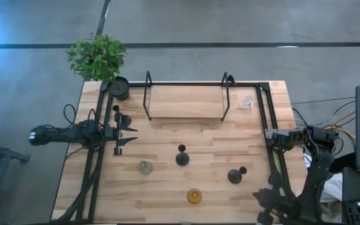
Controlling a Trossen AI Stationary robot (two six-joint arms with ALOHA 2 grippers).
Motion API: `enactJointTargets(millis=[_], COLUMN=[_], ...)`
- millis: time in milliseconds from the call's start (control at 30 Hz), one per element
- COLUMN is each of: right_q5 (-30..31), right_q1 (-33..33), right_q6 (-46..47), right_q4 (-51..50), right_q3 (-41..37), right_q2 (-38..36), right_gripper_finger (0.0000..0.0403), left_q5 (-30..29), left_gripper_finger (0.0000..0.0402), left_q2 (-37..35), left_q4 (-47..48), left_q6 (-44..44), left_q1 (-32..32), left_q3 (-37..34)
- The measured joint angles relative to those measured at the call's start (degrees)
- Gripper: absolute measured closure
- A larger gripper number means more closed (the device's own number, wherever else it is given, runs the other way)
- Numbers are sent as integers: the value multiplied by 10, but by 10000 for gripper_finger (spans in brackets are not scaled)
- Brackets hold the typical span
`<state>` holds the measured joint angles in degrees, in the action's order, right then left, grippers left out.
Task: Pick & Place candle stick holders
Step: Put the right black candle holder on the shelf
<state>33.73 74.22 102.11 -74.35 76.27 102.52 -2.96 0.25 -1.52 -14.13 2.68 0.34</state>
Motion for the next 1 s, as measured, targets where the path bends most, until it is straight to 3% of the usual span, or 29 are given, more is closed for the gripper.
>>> enactJointTargets(millis=[100, 200, 433, 600, 1000], right_q5=[23, 0, 0, 62, 90], right_q1=[-9, -29, -63, -45, -39], right_q6=[56, 57, 42, 119, 150], right_q4=[0, 4, 35, 29, 47], right_q3=[-3, -13, -38, -66, -130], right_q2=[4, 5, 5, 5, 5], right_gripper_finger=[394, 382, 287, 226, 152], left_q5=[0, 0, 0, 0, -1], left_gripper_finger=[258, 258, 258, 258, 258], left_q2=[0, 0, 0, 0, 0], left_q4=[0, 0, 0, 0, 0], left_q6=[0, 0, 0, 0, 0], left_q1=[0, 0, 0, 0, -1], left_q3=[0, 0, 0, 0, 0])
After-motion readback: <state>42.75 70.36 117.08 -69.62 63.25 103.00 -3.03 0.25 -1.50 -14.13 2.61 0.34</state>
